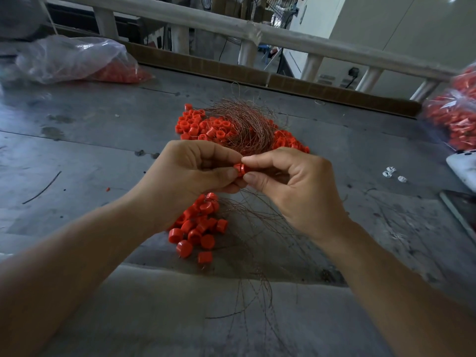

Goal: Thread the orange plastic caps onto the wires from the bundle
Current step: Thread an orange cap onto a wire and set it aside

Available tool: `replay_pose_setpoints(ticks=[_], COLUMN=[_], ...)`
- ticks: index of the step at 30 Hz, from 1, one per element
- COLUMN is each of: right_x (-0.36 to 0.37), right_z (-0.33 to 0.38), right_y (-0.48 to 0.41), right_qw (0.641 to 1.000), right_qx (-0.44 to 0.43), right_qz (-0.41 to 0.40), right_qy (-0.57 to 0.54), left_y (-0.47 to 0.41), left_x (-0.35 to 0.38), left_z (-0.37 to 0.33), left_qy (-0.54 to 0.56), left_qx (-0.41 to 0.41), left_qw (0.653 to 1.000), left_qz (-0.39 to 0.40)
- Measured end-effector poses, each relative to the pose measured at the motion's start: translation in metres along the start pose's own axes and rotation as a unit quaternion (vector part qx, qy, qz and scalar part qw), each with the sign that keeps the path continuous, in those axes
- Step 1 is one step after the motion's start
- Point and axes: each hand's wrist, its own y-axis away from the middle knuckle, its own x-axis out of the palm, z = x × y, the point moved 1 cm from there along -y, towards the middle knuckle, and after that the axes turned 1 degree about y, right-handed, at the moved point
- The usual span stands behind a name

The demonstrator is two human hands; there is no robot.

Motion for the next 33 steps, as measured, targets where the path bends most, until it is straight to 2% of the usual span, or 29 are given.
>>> replay_pose_setpoints(ticks=[19, 28, 33], right_x=[0.0013, -0.0022, -0.003], right_z=[0.0013, -0.0024, -0.0036], right_y=[0.0043, -0.0005, -0.0011], right_qw=[0.999, 0.999, 0.997], right_qx=[-0.035, -0.052, -0.033], right_qz=[-0.014, 0.01, 0.025], right_qy=[0.029, -0.006, -0.058], left_y=[0.0043, 0.0036, 0.0037], left_x=[-0.0002, -0.0024, -0.0033], left_z=[0.0004, -0.0002, -0.001], left_qy=[0.018, 0.036, 0.04], left_qx=[-0.023, -0.027, -0.038], left_qw=[0.999, 0.996, 0.994], left_qz=[0.034, 0.071, 0.098])
